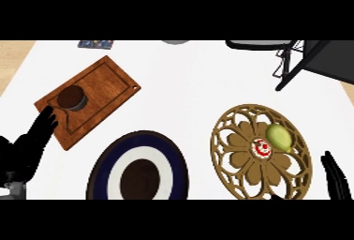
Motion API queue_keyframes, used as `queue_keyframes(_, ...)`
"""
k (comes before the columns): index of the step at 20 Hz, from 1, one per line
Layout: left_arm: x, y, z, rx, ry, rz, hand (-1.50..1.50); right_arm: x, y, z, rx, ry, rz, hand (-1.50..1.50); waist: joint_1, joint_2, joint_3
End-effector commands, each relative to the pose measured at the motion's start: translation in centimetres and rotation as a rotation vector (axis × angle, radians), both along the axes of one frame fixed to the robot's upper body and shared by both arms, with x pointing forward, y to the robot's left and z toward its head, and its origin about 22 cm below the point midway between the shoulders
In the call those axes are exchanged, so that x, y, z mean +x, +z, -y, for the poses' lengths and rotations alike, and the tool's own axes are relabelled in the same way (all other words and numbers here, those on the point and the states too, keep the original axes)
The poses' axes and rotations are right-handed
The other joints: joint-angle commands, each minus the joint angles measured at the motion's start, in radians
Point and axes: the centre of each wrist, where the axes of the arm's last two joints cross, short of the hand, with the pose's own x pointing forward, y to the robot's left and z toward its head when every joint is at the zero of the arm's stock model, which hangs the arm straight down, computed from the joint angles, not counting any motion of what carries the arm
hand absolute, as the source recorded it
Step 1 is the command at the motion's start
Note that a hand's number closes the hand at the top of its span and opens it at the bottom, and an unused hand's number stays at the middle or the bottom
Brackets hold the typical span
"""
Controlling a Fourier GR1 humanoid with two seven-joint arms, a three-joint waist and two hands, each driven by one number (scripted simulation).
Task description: Pick the lemon from the placemat and place it in the tiered shelf
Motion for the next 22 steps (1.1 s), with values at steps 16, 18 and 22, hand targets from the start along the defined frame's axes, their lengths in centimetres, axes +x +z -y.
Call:
queue_keyframes(16,0.3,-0.6,0.4,-0.017,0.006,-0.017,0.0,8.0,5.5,-2.2,-0.32,-0.076,-0.37,-1.5,-0.005,-0.006,0.006)
queue_keyframes(18,-0.6,-0.1,-0.3,0.002,0.018,-0.022,0.0,7.3,4.3,-1.4,-0.327,-0.078,-0.398,-1.5,-0.004,-0.006,0.006)
queue_keyframes(22,0.1,1.6,0.9,-0.013,-0.007,-0.005,0.0,10.0,3.4,-1.4,-0.335,-0.107,-0.415,-1.5,-0.002,-0.006,0.006)
